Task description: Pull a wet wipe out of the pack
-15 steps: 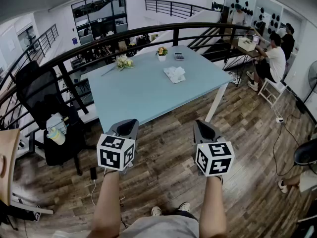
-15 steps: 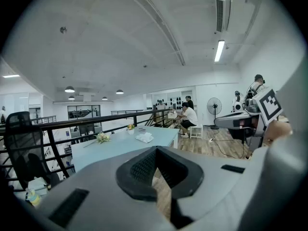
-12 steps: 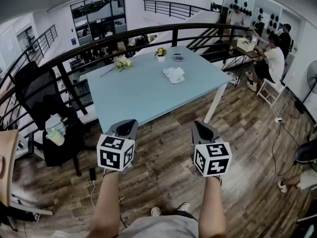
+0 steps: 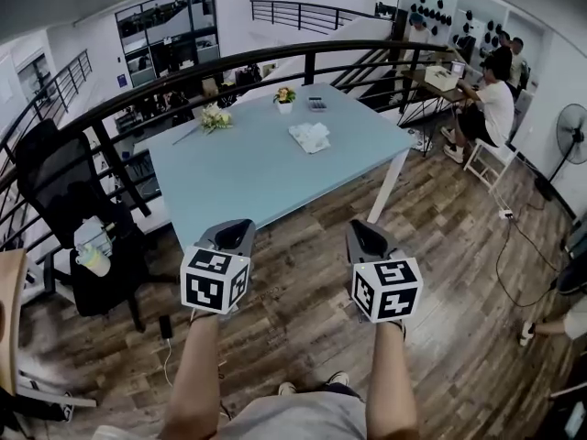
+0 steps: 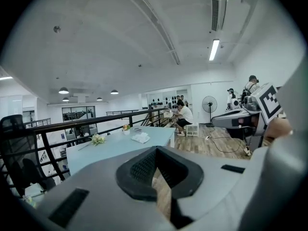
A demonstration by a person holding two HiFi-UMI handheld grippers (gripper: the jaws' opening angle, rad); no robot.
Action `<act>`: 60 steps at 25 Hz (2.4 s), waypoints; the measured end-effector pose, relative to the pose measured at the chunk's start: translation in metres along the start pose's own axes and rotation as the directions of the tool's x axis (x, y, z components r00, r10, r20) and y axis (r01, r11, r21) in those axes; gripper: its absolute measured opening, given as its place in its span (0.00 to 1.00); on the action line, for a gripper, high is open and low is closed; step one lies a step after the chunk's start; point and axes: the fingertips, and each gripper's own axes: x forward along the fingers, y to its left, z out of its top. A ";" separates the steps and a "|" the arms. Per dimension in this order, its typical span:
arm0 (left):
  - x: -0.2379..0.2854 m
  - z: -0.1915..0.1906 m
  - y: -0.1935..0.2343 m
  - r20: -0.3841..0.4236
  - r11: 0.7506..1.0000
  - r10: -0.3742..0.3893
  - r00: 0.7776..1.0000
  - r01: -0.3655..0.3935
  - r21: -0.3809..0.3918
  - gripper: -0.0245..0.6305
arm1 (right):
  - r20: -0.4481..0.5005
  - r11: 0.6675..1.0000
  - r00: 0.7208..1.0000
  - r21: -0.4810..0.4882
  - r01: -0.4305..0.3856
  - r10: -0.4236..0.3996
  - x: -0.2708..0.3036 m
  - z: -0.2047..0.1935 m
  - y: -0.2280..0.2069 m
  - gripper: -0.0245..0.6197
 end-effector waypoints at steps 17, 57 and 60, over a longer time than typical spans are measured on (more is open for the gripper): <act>0.019 0.000 0.000 0.002 0.999 -0.037 0.999 0.037 -0.001 0.03 | -0.012 1.000 1.000 0.018 -0.005 0.005 0.014 -0.004 0.001 0.16; 0.208 0.046 -0.020 -0.064 0.995 0.092 0.994 -0.093 -0.021 0.03 | 0.004 0.976 0.978 0.061 -0.209 0.209 0.147 0.004 -0.156 0.41; 0.221 0.050 -0.024 -0.067 0.993 0.113 0.991 -0.115 -0.026 0.03 | 0.000 0.972 0.974 0.062 -0.226 0.226 0.154 0.003 -0.170 0.43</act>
